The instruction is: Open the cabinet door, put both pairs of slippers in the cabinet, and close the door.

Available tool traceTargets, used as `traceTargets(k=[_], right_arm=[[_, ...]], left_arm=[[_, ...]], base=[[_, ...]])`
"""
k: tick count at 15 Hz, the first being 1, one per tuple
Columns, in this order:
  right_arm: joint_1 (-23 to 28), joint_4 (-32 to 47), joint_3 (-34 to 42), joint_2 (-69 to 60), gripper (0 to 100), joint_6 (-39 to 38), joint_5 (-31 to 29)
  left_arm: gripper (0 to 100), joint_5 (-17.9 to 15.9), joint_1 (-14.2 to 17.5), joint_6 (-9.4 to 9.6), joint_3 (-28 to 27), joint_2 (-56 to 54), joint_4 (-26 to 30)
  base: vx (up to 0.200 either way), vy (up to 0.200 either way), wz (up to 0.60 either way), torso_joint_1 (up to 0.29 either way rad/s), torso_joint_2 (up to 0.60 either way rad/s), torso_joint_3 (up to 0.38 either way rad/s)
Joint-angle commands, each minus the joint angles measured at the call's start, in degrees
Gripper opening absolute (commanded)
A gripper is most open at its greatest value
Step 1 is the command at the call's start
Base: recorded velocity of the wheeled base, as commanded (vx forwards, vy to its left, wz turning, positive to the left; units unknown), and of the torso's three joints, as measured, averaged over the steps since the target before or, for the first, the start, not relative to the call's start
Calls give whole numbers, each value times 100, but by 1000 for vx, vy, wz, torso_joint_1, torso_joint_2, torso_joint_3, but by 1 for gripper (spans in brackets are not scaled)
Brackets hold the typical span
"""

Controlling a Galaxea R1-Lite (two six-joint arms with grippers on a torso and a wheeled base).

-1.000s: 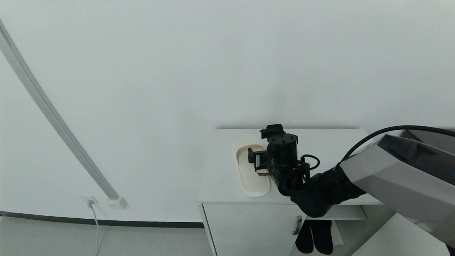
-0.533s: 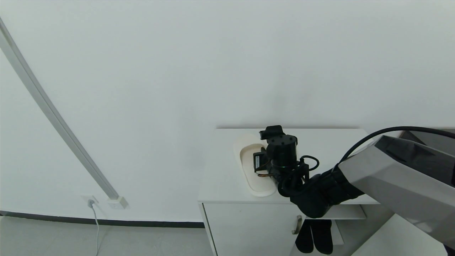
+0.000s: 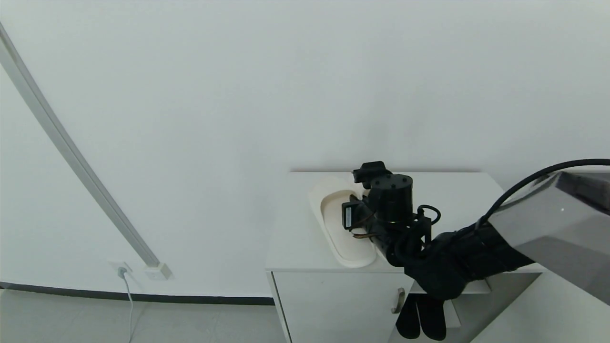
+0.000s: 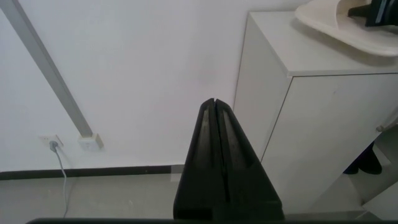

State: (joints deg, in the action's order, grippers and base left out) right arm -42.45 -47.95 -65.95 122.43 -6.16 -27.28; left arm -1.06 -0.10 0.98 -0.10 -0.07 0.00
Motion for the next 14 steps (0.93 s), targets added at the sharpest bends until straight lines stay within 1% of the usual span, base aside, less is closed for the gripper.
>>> traceTargets(k=[1, 3, 6, 7, 9, 10, 14], right_arm=[[-106, 40, 416, -677, 0, 0, 171], [-150, 180, 847, -1090, 0, 0, 654], [-115, 418, 1005, -1336, 0, 0, 742], [0, 488, 1207, -1582, 0, 9, 891], [228, 637, 1506, -1977, 0, 62, 1419], [298, 752, 1594, -2092, 0, 88, 1498], [290, 752, 1770, -2197, 0, 238, 1498]], left_arm=[[0, 1, 1, -1, 1, 7, 0], [0, 1, 1, -1, 1, 7, 0], [0, 1, 1, -10, 1, 7, 0], [0, 9, 1, -10, 1, 7, 0], [0, 1, 1, -10, 1, 7, 0], [0, 1, 1, -10, 1, 7, 0], [0, 1, 1, -10, 1, 7, 0]], base=[[0, 0, 0, 0, 0, 0], [0, 0, 0, 0, 0, 0], [0, 0, 0, 0, 0, 0], [0, 0, 0, 0, 0, 0], [0, 0, 0, 0, 0, 0], [0, 0, 0, 0, 0, 0], [0, 0, 0, 0, 0, 0]])
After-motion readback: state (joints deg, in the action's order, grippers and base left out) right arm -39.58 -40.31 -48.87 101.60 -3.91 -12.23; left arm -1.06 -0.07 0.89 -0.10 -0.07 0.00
